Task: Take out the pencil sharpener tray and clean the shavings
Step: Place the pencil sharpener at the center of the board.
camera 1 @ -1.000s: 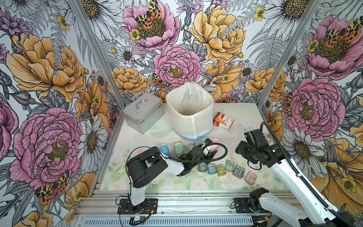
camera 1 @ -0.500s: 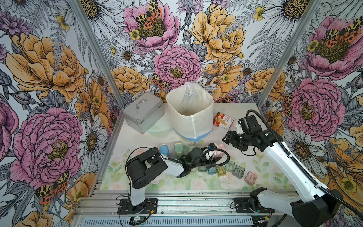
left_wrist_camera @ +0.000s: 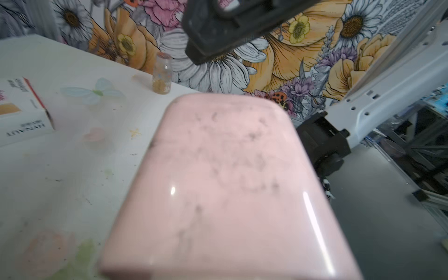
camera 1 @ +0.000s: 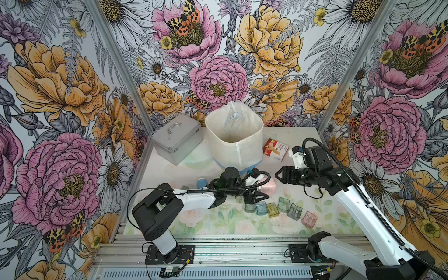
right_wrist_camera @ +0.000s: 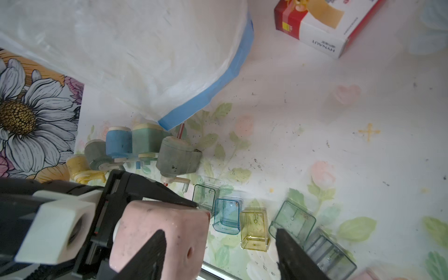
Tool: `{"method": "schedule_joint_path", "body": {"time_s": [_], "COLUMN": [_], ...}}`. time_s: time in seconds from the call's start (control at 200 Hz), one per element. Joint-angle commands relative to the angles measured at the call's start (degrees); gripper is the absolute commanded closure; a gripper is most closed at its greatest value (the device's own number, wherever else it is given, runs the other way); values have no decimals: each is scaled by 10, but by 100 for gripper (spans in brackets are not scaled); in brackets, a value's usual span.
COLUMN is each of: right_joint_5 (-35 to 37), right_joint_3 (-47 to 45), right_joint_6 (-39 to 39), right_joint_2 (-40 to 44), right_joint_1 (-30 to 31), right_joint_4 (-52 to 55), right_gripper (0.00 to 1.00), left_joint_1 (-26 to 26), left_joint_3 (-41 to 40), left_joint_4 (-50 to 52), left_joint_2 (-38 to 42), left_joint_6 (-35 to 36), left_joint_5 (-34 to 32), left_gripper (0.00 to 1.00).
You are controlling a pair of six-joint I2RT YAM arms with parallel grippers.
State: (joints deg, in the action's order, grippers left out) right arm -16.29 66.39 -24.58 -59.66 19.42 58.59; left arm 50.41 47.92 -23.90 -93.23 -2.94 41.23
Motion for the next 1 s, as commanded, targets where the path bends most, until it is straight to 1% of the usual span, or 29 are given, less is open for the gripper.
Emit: {"method": "schedule_joint_path", "body": {"time_s": [0.0,0.085,0.155,0.255,0.33,0.41,0.56,0.656,0.781,0.996], "right_joint_5": [-55,-96,-148,-211,-245,-260,-266,-254,-264,-193], "right_joint_3": [-8,-10,-13,-20,-19,-14,-7,-15,-24,-26], "right_joint_6": [74,97,111,124,135,147,159,163,162,176], "right_joint_2": [43,69,79,86,88,94,112,119,123,115], "right_joint_1": [0,1,1,4,15,39,85,104,124,161], "right_joint_4": [-26,-25,-23,-23,-24,-24,-24,-23,-24,-18], "right_gripper": [28,26,22,19,18,18,17,18,19,19], "left_joint_1": [9,15,15,14,17,24,24,24,20,17], "left_joint_3": [46,37,28,30,32,33,37,38,38,46], "left_joint_4": [146,181,195,233,243,243,243,243,252,255], "left_joint_2": [45,82,108,130,138,142,143,152,167,175], "left_joint_6": [25,38,39,43,39,33,13,4,6,-2], "left_joint_5": [102,113,132,159,179,192,221,232,236,242], "left_gripper": [100,100,100,100,100,100,100,100,100,100]}}
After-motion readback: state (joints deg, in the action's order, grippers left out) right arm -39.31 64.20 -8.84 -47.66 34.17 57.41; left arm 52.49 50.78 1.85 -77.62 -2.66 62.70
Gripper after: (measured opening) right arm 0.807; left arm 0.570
